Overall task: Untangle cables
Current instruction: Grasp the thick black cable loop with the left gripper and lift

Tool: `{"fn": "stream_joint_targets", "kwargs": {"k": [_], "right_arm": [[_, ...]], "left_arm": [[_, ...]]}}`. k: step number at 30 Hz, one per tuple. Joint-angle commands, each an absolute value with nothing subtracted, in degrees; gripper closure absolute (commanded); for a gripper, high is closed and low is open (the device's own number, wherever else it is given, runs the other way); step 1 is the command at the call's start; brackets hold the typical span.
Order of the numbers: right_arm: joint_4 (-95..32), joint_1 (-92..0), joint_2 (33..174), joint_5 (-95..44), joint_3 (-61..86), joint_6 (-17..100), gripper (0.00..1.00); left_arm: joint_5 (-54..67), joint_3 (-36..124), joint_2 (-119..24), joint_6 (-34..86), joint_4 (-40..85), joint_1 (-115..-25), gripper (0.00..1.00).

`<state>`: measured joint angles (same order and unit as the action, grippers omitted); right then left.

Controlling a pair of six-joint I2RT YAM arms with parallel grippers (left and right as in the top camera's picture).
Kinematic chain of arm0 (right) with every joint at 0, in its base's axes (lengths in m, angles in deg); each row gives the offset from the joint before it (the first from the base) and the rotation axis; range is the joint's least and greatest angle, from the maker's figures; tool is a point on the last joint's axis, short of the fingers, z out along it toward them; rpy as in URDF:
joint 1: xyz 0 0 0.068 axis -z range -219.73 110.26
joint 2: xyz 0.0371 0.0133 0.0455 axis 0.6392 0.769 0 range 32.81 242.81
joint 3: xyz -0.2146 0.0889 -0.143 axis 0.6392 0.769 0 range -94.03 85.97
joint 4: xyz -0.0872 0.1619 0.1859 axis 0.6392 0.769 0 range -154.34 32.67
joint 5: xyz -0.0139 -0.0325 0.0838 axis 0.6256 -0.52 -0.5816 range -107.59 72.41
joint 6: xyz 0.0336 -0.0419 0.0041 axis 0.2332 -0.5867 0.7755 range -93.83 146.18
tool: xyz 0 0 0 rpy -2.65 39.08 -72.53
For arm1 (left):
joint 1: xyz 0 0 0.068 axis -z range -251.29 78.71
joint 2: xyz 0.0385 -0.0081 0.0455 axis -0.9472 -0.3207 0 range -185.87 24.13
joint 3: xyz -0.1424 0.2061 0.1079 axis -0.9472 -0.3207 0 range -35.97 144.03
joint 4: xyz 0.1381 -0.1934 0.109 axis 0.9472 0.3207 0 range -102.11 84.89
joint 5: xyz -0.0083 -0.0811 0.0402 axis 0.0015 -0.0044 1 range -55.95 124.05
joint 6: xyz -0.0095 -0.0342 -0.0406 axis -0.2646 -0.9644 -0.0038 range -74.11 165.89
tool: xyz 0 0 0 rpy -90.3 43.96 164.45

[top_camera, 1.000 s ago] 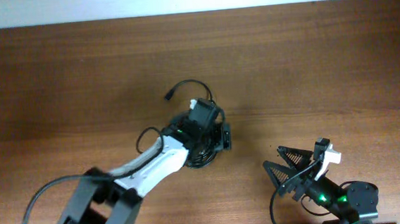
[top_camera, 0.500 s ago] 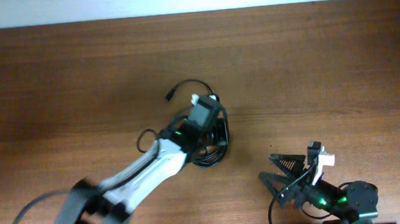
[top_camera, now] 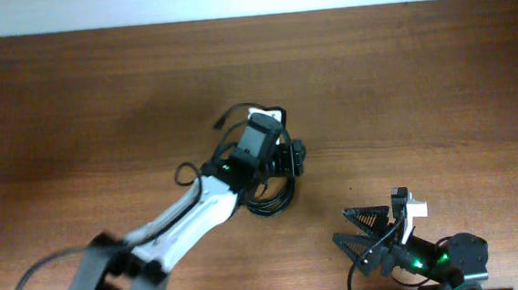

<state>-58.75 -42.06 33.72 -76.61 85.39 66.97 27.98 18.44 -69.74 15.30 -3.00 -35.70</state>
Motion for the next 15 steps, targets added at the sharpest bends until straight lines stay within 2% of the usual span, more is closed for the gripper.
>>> {"fn": "stream_joint_targets", "kwargs": {"k": [1, 3, 5, 9, 10, 11, 12, 15], "right_arm": [[-58.53, -41.95, 33.32, -75.54, 85.65, 67.12, 0.01], [-58.53, -41.95, 33.32, -75.39, 85.65, 67.12, 0.01], [-58.53, -41.95, 33.32, -75.39, 85.65, 67.12, 0.01], [-58.53, -41.95, 33.32, -75.39, 85.65, 67.12, 0.01], [-58.53, -41.95, 33.32, -75.39, 85.65, 67.12, 0.01], [-58.53, -41.95, 33.32, -75.39, 85.65, 67.12, 0.02], [-58.53, -41.95, 33.32, -75.39, 85.65, 67.12, 0.01], [-58.53, -41.95, 33.32, -75.41, 85.65, 67.12, 0.01]], "left_arm": [[26.28, 18.34, -76.10, 15.54, -3.96, -35.02, 0.51], [26.45, 18.34, -78.26, 14.91, -3.96, -34.63, 0.54], [27.28, 18.34, -80.06, 11.65, -4.01, -34.54, 0.50], [27.96, 18.34, -83.84, 6.45, -4.73, -34.54, 0.52], [27.78, 18.34, -84.67, 6.40, -5.82, -34.34, 0.68], [27.83, 18.34, -84.93, 6.45, -6.54, -33.93, 0.89], [27.78, 18.34, -84.93, 6.43, -7.81, -33.51, 0.98], [27.54, 18.36, -84.91, 6.95, -11.11, -32.44, 1.00]]}}
